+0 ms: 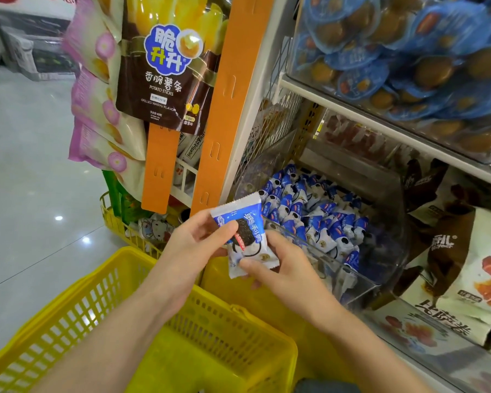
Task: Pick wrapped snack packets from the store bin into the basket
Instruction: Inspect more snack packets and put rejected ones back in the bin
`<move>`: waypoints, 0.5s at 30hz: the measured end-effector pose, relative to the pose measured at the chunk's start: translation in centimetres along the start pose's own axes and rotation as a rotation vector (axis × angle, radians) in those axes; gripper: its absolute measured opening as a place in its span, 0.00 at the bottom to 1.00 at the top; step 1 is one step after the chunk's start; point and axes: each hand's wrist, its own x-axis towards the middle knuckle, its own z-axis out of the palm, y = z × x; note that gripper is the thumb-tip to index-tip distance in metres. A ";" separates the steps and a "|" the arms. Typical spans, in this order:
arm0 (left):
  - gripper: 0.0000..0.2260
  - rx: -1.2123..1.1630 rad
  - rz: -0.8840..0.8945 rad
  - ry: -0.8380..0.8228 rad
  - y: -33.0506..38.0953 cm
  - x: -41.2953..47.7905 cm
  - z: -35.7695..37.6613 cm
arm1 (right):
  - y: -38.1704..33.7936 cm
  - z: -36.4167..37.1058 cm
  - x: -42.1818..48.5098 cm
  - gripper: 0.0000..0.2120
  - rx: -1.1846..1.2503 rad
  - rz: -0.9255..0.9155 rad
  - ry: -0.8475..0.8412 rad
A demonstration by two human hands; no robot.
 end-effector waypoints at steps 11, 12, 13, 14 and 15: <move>0.14 -0.074 -0.085 -0.084 1.0 -0.4 1.0 | -0.4 -0.2 0.6 0.11 -0.042 -0.075 0.171; 0.14 -0.073 -0.079 -0.095 1.1 -0.4 1.0 | -0.4 -0.4 0.6 0.12 -0.042 -0.066 0.149; 0.13 -0.067 -0.075 -0.096 1.2 -0.4 1.1 | -0.4 -0.6 0.5 0.13 -0.054 -0.057 0.115; 0.13 -0.070 -0.074 -0.087 1.2 -0.4 1.2 | -0.5 -0.9 0.5 0.14 -0.067 -0.046 0.084; 0.12 -0.080 -0.076 -0.071 1.2 -0.3 1.2 | -0.6 -1.4 0.6 0.12 -0.081 -0.037 0.081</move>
